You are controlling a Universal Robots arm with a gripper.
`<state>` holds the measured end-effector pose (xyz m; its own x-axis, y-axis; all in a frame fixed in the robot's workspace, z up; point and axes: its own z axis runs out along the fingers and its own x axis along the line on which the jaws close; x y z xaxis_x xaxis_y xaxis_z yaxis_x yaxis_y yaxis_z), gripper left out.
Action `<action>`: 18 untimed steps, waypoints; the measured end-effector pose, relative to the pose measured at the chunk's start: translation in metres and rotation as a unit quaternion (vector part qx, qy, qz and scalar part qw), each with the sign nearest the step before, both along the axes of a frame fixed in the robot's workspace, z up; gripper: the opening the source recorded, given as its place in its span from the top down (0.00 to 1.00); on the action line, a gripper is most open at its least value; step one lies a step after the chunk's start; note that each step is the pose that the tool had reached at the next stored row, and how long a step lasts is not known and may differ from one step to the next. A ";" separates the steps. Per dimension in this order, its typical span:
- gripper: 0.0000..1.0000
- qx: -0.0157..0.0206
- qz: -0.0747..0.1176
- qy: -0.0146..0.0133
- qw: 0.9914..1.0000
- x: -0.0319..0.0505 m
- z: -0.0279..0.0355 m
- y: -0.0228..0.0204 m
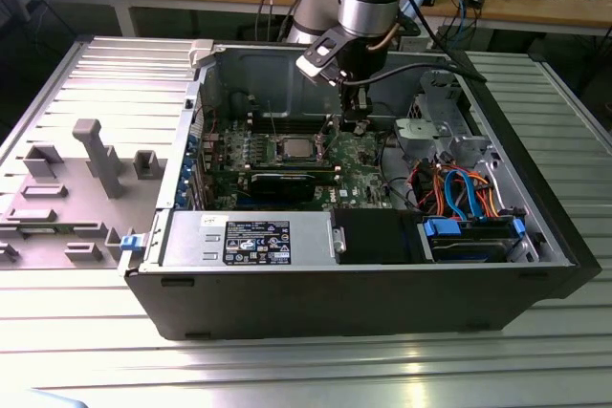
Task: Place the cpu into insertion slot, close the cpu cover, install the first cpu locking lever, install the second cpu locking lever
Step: 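Close the cpu cover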
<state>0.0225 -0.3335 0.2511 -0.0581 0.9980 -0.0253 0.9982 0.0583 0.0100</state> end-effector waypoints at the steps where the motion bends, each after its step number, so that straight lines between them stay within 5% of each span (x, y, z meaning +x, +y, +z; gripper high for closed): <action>1: 0.89 0.000 0.000 0.000 1.000 -0.0001 0.0000 0.0000; 18: 0.89 0.000 0.000 0.000 1.000 -0.0034 0.0000 0.0000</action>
